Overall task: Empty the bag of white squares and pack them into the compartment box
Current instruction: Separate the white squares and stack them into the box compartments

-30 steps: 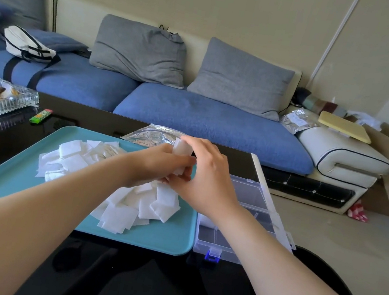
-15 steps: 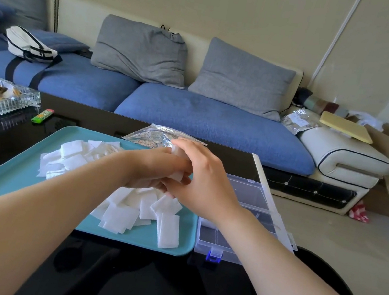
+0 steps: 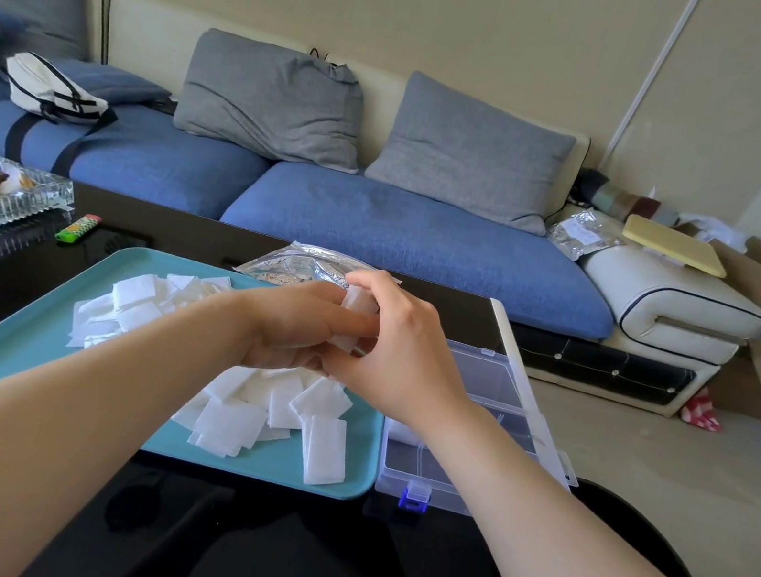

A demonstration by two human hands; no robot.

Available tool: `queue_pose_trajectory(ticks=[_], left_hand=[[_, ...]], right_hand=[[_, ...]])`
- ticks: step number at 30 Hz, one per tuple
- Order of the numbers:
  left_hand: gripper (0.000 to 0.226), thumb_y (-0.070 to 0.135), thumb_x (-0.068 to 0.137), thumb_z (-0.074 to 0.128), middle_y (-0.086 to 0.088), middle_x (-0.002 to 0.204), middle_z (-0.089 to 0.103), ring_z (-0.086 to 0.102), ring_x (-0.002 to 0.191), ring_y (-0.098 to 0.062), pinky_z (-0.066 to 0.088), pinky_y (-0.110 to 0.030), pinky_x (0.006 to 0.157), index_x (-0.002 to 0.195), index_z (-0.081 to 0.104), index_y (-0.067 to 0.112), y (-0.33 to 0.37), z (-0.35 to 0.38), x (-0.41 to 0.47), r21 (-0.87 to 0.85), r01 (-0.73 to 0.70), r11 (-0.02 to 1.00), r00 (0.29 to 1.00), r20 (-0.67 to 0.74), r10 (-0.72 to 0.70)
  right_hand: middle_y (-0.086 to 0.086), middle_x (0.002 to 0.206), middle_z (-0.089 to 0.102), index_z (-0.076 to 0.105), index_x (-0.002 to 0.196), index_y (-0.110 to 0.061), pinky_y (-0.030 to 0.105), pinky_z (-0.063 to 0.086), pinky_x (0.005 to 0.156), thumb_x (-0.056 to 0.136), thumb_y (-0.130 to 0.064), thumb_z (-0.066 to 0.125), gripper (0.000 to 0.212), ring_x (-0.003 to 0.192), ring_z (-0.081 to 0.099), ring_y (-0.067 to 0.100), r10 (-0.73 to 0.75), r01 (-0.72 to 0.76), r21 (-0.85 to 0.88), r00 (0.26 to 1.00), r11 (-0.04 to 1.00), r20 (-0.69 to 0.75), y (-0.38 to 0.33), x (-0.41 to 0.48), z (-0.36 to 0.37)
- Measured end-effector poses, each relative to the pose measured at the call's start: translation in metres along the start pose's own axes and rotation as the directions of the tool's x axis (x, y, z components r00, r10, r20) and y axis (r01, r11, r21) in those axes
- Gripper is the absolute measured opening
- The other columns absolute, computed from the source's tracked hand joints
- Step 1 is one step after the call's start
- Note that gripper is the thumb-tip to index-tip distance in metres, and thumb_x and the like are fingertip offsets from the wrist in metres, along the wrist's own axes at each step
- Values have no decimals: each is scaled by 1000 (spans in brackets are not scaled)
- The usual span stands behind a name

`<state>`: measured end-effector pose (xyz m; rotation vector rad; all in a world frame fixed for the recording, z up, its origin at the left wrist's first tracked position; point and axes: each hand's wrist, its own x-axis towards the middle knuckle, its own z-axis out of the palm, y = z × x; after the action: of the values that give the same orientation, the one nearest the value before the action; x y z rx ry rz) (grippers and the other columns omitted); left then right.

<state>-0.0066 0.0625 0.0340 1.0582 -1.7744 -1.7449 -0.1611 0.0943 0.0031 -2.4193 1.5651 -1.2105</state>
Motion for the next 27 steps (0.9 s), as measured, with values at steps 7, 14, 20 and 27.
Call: queue_pose_trajectory(ticks=[7,14,20,27], left_hand=[[18,-4,95,55,-18,96,67,68,94,-26,62,-41,89,106,69,0,1,2,1,-35,-5,999,1000,-4,5],[38,36,105,58,-6,88,79,75,79,-24,59,-47,94,119,66,1,-6,-5,9,84,192,978,965,-196,-172],[47,46,99,67,-8,72,74,69,63,-22,56,-28,48,85,68,2,-20,-24,13,254,250,934,885,-452,-114],[49,48,100,65,-5,59,66,57,48,-21,41,-27,51,82,67,3,-20,-25,13,319,286,904,903,-406,-142]], right_hand=[[-5,127,68,65,134,-20,39,52,100,73,-32,89,66,116,62,17,-138,138,-1,990,990,-14,1,0,-4],[1,140,62,27,161,-16,46,46,105,71,-58,83,115,124,57,26,43,5,-225,977,974,207,-15,-3,-10],[-2,101,64,50,126,-18,46,43,100,77,-61,74,70,105,57,27,334,-64,-494,811,867,481,-9,-8,-8],[-14,96,67,70,100,-31,35,58,78,67,-55,90,46,89,66,16,280,-77,-303,643,950,713,-7,-13,1]])
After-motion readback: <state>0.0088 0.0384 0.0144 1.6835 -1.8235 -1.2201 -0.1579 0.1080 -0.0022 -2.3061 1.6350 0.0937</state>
